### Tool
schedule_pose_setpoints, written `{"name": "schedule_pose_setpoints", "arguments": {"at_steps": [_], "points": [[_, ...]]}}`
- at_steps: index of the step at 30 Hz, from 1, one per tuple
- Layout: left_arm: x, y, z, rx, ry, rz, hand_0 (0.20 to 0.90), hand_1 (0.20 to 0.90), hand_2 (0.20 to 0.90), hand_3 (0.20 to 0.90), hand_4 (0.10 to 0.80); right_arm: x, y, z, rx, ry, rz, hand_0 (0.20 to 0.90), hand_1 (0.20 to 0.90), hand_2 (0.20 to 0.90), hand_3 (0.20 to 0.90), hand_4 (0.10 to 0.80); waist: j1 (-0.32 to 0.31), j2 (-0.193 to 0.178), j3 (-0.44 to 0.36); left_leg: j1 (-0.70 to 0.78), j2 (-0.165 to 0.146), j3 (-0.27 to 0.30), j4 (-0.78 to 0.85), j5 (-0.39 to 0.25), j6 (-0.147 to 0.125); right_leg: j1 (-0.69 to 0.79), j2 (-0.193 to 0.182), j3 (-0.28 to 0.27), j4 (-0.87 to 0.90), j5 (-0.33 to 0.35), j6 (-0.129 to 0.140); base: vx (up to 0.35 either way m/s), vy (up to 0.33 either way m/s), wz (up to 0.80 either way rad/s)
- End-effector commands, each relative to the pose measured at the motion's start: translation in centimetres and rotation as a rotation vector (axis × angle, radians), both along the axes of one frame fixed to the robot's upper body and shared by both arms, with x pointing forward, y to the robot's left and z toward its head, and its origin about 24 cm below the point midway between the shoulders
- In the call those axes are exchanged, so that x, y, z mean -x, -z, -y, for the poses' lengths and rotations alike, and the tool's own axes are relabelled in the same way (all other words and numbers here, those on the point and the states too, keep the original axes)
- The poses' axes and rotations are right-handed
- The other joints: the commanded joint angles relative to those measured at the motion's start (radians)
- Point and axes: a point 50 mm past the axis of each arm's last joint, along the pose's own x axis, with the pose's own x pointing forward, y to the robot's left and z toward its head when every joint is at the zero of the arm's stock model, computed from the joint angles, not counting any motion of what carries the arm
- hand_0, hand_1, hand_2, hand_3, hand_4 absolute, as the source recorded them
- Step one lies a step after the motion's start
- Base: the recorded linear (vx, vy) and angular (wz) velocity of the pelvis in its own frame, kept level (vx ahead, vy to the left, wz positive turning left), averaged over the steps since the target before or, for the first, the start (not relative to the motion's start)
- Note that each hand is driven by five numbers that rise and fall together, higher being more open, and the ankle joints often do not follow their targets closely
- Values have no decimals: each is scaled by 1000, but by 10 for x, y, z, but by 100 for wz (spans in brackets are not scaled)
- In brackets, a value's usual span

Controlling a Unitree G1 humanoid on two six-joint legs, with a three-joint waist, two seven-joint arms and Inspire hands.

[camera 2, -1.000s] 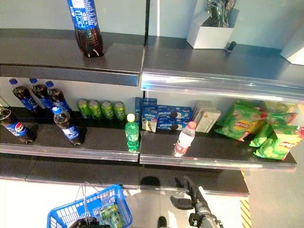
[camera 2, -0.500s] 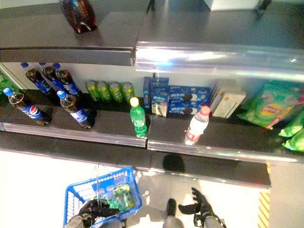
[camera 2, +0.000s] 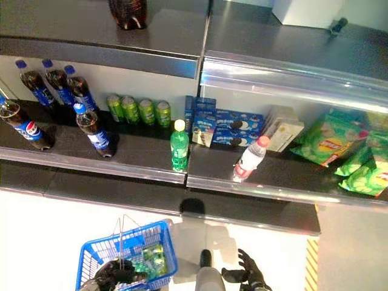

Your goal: Pick up the drink and place into the basket.

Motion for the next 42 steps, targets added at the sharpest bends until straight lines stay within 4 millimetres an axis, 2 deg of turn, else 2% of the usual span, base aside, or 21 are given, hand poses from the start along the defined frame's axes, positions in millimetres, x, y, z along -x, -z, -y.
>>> {"name": "schedule_pose_setpoints", "arguments": {"at_steps": [1, 3, 5, 6, 8, 10, 13, 17, 29, 35, 42], "points": [[-44, -34, -29, -52, 1, 295, 300, 300, 300, 200, 100, -3, -6, 21, 24, 78, 35, 900, 900, 900, 900, 800, 91, 40, -44, 4, -24, -67, 33, -96, -7, 111, -41, -20, -121, 72, -13, -143, -249, 52], [-44, -34, -32, -61, 3, 279, 300, 300, 300, 200, 100, 1, -3, 22, 32, 87, -3, 900, 900, 900, 900, 800, 106, 30, -51, 16, -22, -69, 27, -106, -18, 131, -77, -46, -208, 121, 5, -87, -237, -1], [-40, -34, -37, -77, -3, 262, 300, 300, 300, 200, 100, 2, -1, 23, 28, 85, -28, 900, 900, 900, 900, 800, 113, 25, -53, 37, -15, -73, 19, -116, -26, 100, -97, -55, -207, 161, 22, -42, -227, -54], [-39, -34, -38, -82, -4, 256, 300, 300, 300, 200, 100, 2, -1, 23, 26, 83, -34, 900, 900, 900, 900, 800, 115, 25, -54, 42, -11, -72, 16, -115, -29, 100, -98, -57, -206, 158, 23, -16, -223, -89], [-27, -32, -48, -116, -18, 222, 300, 300, 300, 200, 100, 6, 1, 22, 16, 69, -72, 900, 900, 900, 900, 800, 125, 19, -67, 60, 13, -48, 0, -111, -43, 137, -80, -96, -236, 128, 31, 29, -282, -89], [-18, -29, -52, -124, -71, 201, 300, 300, 300, 200, 100, 11, 4, 21, 6, 57, -96, 900, 900, 900, 900, 800, 121, 14, -80, 71, 32, -28, -5, -103, -55, 167, -54, -94, -258, 109, 32, 31, -226, -2], [-17, -28, -52, -115, -74, 198, 300, 300, 300, 200, 100, 13, 4, 21, 14, 37, -109, 900, 900, 900, 900, 800, 116, 13, -94, 79, 47, -11, -16, -94, -67, 190, -36, -100, -281, 95, 30, 13, -112, -5], [-18, -25, -41, -93, -60, 202, 300, 300, 300, 200, 100, 16, 5, 27, 19, 64, -131, 900, 900, 900, 900, 800, 120, 13, -129, 83, 62, 9, -22, -80, -86, 228, -12, -119, -315, 80, 14, 6, -77, 1], [-11, -22, -46, -112, -63, 153, 300, 300, 300, 200, 100, 21, 6, 29, 14, 94, -148, 900, 900, 900, 900, 800, 108, 40, -164, 97, 65, 12, -22, -71, -94, 256, 5, -130, -311, 52, -5, -11, -29, 3], [-3, -21, -52, -126, -90, 126, 300, 300, 300, 200, 100, 29, 6, 38, 40, 100, -185, 900, 900, 900, 900, 800, 105, 42, -169, 100, 71, 18, -22, -67, -100, 263, 9, -132, -315, 49, -7, 3, 2, 1], [-4, -23, -55, -120, -102, 147, 300, 300, 300, 200, 100, 33, 6, 42, 43, 95, -194, 900, 900, 900, 900, 800, 107, 39, -162, 92, 79, 25, -22, -62, -105, 257, 9, -134, -322, 55, -5, 18, -1, 1]]}}
